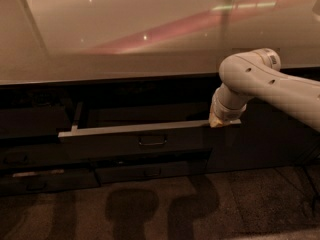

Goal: Open top drawer

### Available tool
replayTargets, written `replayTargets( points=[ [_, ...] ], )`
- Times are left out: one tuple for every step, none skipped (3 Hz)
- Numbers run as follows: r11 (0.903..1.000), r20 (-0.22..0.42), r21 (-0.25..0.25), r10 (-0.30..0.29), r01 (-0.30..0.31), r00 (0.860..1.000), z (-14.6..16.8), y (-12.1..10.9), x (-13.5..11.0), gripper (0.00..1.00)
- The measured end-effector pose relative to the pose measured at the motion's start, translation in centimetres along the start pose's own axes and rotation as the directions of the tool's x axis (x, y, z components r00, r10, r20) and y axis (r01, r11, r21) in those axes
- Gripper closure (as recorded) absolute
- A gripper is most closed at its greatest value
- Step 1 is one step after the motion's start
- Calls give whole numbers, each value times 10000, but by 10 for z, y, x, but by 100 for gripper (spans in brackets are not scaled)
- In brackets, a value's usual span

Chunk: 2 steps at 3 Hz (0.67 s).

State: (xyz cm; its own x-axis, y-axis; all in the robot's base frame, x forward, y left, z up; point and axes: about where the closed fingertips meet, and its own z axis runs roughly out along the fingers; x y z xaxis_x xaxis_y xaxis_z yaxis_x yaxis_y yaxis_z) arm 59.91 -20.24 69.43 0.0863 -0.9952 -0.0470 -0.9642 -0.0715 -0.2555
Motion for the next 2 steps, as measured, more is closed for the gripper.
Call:
replayTargets(
  points=[
    [9972, -156, 746, 94, -82, 9998, -41, -15, -4, 100],
    [9978, -196, 646, 151, -138, 9997, -38, -19, -4, 100]
  ],
)
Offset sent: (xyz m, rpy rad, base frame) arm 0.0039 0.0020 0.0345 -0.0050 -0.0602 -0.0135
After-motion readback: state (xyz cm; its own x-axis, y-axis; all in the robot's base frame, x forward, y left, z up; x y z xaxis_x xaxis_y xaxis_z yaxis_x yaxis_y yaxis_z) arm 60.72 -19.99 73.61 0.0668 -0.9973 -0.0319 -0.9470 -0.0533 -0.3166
